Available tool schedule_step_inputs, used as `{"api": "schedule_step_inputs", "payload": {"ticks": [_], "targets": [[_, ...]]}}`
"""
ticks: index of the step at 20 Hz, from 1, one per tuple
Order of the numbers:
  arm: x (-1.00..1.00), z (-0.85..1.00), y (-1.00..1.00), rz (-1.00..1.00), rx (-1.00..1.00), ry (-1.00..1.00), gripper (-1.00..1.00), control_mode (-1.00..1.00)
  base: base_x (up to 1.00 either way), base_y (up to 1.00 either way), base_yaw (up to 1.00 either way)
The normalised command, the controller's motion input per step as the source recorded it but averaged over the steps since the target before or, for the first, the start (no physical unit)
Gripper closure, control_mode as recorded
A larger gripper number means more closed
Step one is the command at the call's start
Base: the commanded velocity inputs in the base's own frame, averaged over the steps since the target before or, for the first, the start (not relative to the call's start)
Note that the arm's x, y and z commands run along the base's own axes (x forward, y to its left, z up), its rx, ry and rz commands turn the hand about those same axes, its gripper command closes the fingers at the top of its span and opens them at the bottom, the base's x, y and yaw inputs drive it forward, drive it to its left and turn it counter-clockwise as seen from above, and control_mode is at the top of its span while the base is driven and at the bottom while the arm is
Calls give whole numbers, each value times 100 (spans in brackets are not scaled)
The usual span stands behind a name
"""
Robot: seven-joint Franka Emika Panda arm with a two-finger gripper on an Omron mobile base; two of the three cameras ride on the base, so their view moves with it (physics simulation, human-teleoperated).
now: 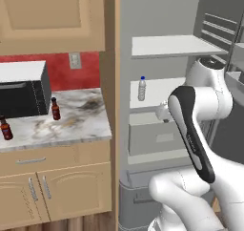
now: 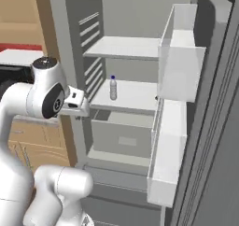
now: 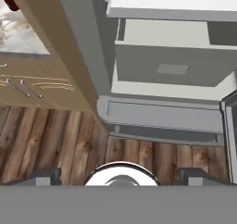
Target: Place the condiment bottle and condiment bottle from the counter to the top shelf of the fridge. If the existing items in the fridge are on the top shelf, move them to other shelves.
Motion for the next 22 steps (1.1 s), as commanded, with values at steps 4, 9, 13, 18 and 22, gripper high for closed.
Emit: {"api": "schedule_step_inputs", "payload": {"ticks": [4,9,13,18,22], "targets": [[0,0,0,0,0,0,-100,100,-1,100,3],[0,0,0,0,0,0,-100,100,0,100,1],[0,0,0,0,0,0,-100,100,1,100,0],[0,0,0,0,0,0,-100,100,24,99,0],[0,0,0,0,0,0,-100,100,43,75,0]]}}
